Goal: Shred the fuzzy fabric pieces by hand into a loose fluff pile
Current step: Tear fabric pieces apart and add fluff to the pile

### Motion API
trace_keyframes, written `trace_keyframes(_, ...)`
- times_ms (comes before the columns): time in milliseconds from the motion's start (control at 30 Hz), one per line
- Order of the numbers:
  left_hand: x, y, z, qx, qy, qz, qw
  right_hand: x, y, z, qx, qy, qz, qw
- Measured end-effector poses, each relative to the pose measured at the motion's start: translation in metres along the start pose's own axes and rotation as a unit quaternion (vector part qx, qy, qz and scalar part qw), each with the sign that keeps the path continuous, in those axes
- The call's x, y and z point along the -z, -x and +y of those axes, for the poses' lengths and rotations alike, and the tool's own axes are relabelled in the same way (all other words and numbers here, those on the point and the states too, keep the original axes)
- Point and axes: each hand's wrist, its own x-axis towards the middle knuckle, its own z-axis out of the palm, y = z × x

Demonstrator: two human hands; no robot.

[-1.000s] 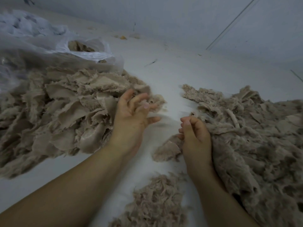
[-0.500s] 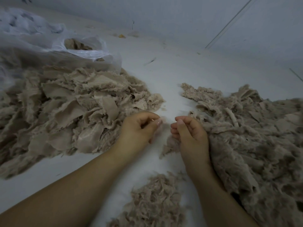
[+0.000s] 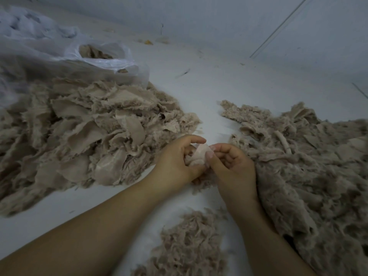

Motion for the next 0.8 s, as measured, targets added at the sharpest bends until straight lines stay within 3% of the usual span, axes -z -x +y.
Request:
trace_keyframes(133, 0.0034, -0.0054, 0.0032, 0.073, 0.155, 0.019, 0.985, 0.0012, -0.0012, -0.0028, 0.002, -0.014, -0.016, 1.0)
trace_keyframes(467, -0.0009, -0.0056, 0.0037, 0.07, 0.019, -0.002, 0.997, 0.0008, -0.0006, -0.0043, 0.002, -0.011, -0.015, 1.0)
trace_keyframes(700, 0.0063, -0.0074, 0.0039, 0.097, 0.191, 0.051, 0.975, -0.0006, -0.0026, 0.0015, -0.001, 0.016, -0.004, 1.0)
trace_keyframes(800, 0.0077, -0.0095, 0.006, 0.107, 0.151, 0.021, 0.983, 0.0003, -0.0034, 0.002, -0.002, 0.007, 0.007, 1.0)
